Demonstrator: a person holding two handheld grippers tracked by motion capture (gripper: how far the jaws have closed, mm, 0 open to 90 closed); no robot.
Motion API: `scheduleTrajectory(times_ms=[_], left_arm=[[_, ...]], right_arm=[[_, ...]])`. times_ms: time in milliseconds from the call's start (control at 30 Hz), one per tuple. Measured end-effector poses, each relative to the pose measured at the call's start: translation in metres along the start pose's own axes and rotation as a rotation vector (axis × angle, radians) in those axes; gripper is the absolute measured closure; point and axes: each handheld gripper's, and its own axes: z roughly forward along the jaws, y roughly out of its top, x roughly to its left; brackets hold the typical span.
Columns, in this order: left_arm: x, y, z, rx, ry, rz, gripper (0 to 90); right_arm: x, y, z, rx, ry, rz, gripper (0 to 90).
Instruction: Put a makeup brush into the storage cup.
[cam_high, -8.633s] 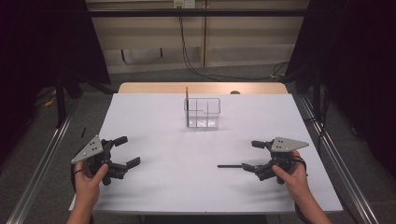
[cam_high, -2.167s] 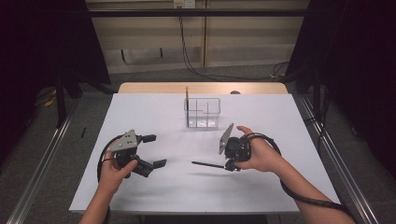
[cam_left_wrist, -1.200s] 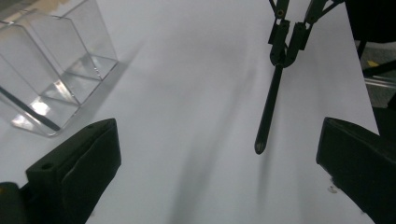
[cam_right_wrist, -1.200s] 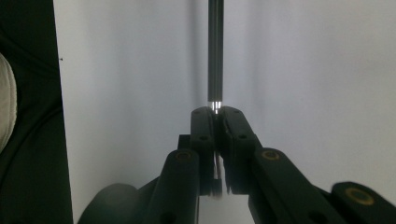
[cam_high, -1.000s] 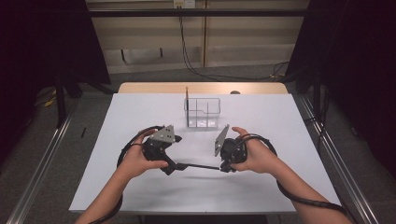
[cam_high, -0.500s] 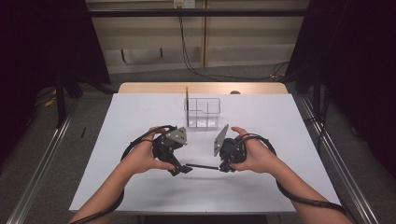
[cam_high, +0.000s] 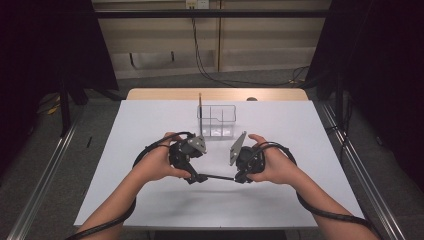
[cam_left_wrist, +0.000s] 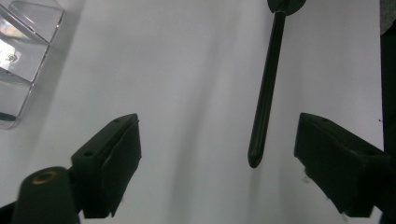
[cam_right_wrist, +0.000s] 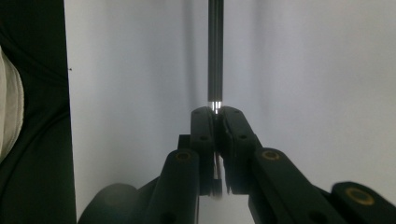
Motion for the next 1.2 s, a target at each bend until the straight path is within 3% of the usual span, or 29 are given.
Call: scheduleTrajectory(times_ms=[300,467,533,600,833,1067,1200], left_arm=[[0.000,0.005,0.004,0.033,-0.001,0.004,25.8],[-0.003,0.007,0.009,0.070,-0.004,0.063,34.6],[-0.005,0.007,0.011,0.068,-0.030,0.059,45.3],[-0.005,0.008,0.012,0.076,-0.034,0.094,48.6],[-0.009,0.011,0.013,0.073,-0.062,0.115,66.5],[-0.012,0.012,0.017,0.098,-0.081,0.129,79.8],[-0.014,0.009,0.020,0.106,-0.095,0.138,82.1]], right_arm=[[0.000,-0.001,-0.002,0.001,-0.001,0.009,84.7],[0.000,-0.001,-0.002,0.007,-0.002,0.002,84.7],[0.000,0.000,-0.002,0.010,-0.002,-0.002,84.7],[0.000,0.000,-0.002,0.011,-0.006,-0.001,84.7],[-0.001,0.003,-0.001,0.012,-0.010,-0.008,84.7],[-0.001,0.005,-0.001,0.004,-0.016,-0.013,84.7],[-0.002,0.004,-0.005,-0.024,-0.008,-0.027,84.7]])
